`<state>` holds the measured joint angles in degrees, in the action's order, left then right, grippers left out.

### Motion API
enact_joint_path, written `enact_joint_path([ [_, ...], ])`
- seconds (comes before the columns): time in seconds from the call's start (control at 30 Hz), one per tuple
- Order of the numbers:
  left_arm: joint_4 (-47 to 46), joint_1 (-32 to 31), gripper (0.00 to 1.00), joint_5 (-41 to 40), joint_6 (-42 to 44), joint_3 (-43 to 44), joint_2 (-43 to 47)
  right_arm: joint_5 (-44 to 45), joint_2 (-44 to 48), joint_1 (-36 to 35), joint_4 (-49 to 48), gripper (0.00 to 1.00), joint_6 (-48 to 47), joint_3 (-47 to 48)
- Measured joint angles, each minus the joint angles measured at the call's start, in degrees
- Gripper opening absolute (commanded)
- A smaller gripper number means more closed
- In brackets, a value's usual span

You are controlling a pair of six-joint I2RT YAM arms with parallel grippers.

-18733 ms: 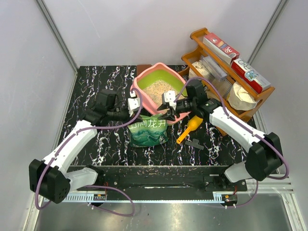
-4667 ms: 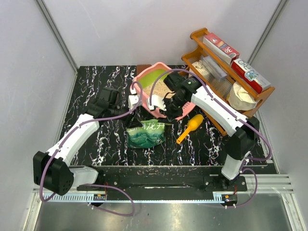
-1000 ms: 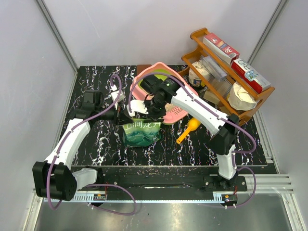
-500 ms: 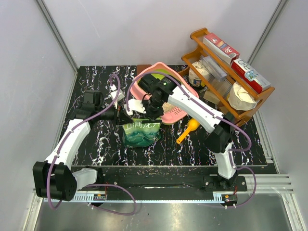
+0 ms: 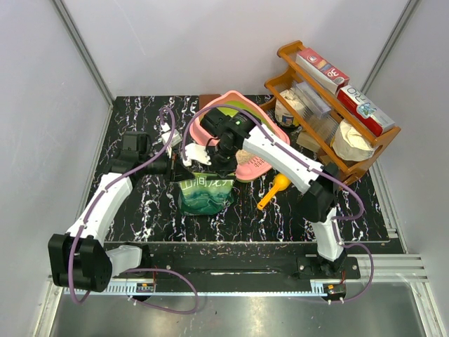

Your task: Fill the litter box with clean litter

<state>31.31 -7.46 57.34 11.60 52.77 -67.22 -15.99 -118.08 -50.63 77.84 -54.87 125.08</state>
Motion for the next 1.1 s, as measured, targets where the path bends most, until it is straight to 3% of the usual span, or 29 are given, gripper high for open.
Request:
enact_joint_path([
  [0.1,-0.9,0.0,0.04,0.3,-0.6,0.0,-0.1,-0.6,-0.3,-0.2,-0.1,0.49,1.0,0.0],
  [0.37,-0.4,0.0,0.1,-0.1,0.5,1.2,-0.2,-0.5,-1.0,-1.2,-0.2,0.59,2.6,-0.4],
  [0.4,0.3,0.0,0.25,-0.3,1.0,1.7,-0.2,-0.5,-0.5,-1.1,-0.2,0.6,3.0,-0.3],
  [0.47,1.5,0.2,0.42,-0.8,1.5,2.9,-0.2,0.0,0.5,-0.7,0.0,0.64,4.5,1.0],
  [0.53,1.7,0.9,0.58,-1.3,1.3,5.4,0.0,0.5,1.5,-0.2,0.0,0.75,6.9,3.1],
  [0.6,1.5,1.6,0.73,-2.5,1.0,7.6,0.6,1.9,3.1,0.9,-0.4,0.76,10.5,4.4],
  [0.63,1.3,1.9,0.99,-3.3,0.8,8.7,1.0,2.8,4.1,1.5,-0.9,0.77,12.8,4.4],
  [0.67,1.2,2.0,0.99,-4.1,0.7,9.5,1.4,4.5,5.1,2.3,-1.9,0.86,15.6,4.4],
  [0.8,0.9,2.6,0.99,-6.7,-0.4,11.3,2.4,15.7,8.2,4.5,-7.9,0.94,26.1,2.2],
  [0.9,0.1,3.0,0.99,-9.0,-2.2,11.3,2.8,25.4,10.4,4.9,-13.1,0.96,30.7,-4.1],
  [1.1,-1.9,5.0,0.99,-13.1,-4.4,10.3,3.9,34.8,12.3,4.9,-17.2,0.97,35.2,-14.6],
])
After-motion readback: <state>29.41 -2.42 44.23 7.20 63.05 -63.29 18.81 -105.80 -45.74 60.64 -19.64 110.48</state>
